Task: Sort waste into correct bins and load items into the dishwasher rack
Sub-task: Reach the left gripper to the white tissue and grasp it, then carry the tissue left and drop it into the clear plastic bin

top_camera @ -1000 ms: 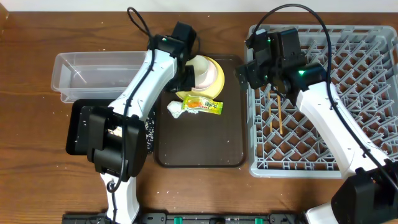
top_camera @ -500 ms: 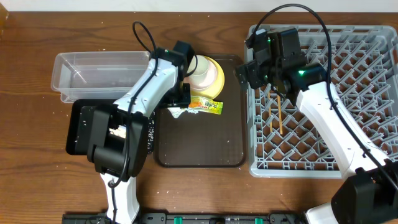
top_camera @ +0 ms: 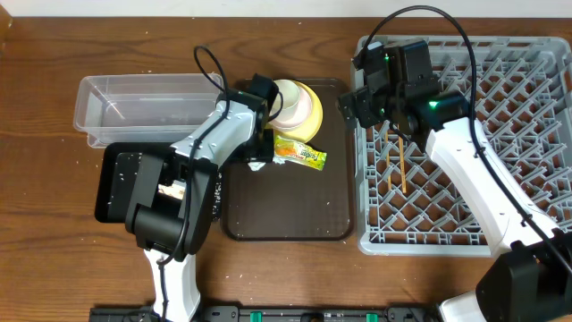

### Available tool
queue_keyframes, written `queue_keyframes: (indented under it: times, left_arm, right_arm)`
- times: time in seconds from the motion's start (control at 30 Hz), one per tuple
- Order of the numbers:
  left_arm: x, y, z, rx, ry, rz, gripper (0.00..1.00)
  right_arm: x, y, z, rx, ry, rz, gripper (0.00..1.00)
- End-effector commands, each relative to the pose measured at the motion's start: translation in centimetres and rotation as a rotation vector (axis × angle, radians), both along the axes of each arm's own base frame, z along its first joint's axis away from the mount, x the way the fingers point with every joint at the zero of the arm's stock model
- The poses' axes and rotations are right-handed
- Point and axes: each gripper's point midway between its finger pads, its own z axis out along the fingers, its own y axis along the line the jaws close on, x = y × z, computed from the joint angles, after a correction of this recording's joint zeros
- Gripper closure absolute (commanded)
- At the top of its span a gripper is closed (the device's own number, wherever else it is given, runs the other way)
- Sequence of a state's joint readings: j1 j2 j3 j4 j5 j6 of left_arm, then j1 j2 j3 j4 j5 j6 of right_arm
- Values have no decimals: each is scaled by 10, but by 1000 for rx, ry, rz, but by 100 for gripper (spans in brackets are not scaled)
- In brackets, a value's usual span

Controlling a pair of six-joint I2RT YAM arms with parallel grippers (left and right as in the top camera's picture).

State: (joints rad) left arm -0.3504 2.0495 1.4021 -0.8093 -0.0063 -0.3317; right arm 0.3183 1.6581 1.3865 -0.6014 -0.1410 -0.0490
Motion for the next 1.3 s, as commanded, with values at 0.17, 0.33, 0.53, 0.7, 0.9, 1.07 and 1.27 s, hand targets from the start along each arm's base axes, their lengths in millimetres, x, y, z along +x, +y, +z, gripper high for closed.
queue_keyframes:
  times: [0.17,0.33,0.53,0.7,0.9,1.07,1.27]
  left_arm:
    - [-11,7,-13,17,19,-14,71]
    - [-10,6,-7,6,11,-14,94]
    - [0,5,36,-13,-87,-19,94]
    - [13,25,93,62,-265,5,94]
    - [24,63,155,204,-477,91,94]
    - [40,100,176,266,-580,218,94]
    - [59,145,170,266,-623,391,94]
  right_arm:
    - [1,2,-2,-9,-3,12,1]
    - [1,2,-2,-9,-3,12,1]
    - [1,2,-2,-9,-3,12,1]
    - [1,2,-2,-9,-3,12,1]
    - [1,2,-2,-9,-3,12,1]
    - [1,2,-2,-9,-3,12,1]
    - [1,2,-2,-9,-3,12,1]
